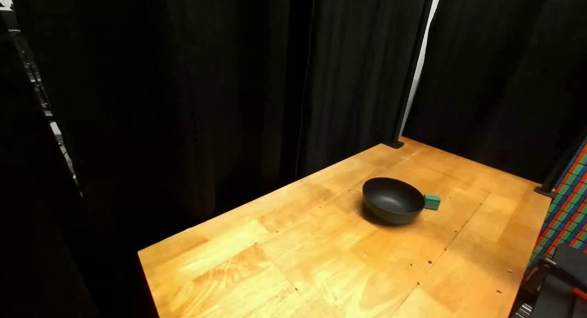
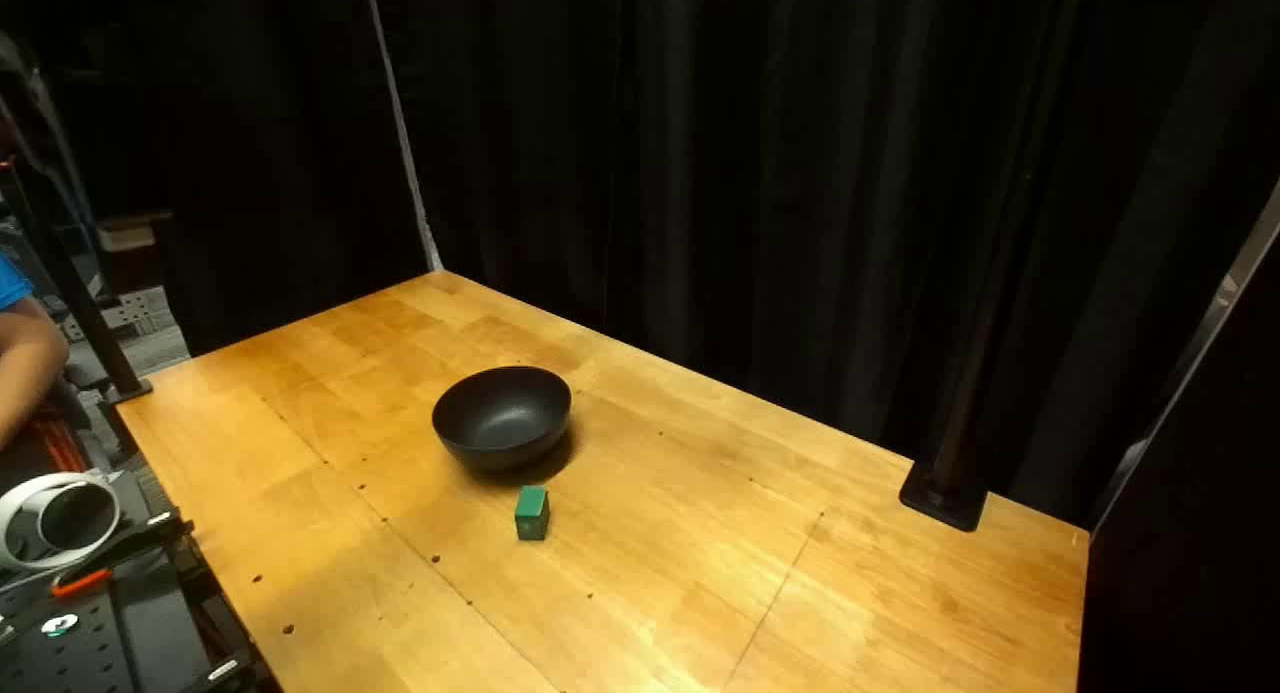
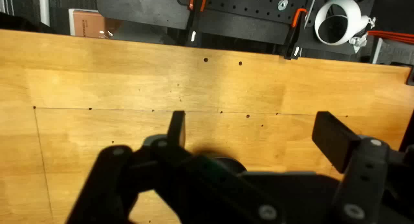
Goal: Pick up the green object from the table and put it in the bowl
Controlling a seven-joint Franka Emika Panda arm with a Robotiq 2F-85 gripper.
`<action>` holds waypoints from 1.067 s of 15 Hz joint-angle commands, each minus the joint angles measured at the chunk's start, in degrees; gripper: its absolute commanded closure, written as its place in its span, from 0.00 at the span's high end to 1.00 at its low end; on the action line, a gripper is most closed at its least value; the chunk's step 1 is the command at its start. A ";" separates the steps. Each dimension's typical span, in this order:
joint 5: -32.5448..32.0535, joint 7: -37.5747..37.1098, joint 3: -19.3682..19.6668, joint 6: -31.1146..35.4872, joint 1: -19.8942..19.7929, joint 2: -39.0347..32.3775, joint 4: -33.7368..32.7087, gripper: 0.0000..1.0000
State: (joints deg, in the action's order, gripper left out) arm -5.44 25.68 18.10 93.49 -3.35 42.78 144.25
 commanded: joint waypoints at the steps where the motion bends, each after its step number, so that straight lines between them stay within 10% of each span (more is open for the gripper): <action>1: 0.28 0.28 -0.41 0.00 -0.51 -0.13 -0.25 1.00; 4: 0.27 0.27 -0.39 0.00 -0.49 0.06 -0.64 1.00; 16: -0.53 -49.27 -17.84 39.46 -3.83 -30.97 1.05 1.00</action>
State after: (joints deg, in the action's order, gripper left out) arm -3.99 -14.31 3.32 126.91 -4.59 20.84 148.78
